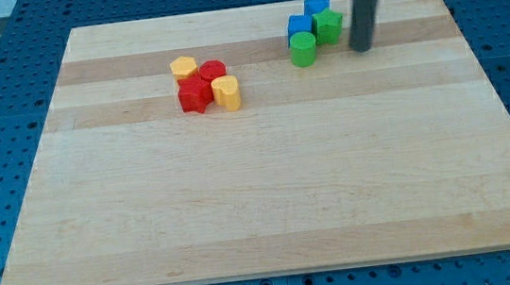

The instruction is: Move your arm towards blue triangle

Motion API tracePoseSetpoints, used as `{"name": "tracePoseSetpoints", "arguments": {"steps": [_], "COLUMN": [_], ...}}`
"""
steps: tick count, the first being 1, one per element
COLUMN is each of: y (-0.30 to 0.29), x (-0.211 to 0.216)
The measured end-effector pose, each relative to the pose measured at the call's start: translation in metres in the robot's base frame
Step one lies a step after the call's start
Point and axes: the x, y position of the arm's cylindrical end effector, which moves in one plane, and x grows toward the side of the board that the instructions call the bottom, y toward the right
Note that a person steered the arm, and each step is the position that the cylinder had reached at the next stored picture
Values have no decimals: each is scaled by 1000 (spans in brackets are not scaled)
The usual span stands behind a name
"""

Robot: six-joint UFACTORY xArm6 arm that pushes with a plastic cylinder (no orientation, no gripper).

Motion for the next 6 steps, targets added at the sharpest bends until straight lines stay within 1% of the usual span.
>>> {"name": "tracePoseSetpoints", "arguments": {"steps": [1,2,3,5,6], "y": [15,5,0,-1,-11], "x": [-45,-86,-115,-116,-107]}}
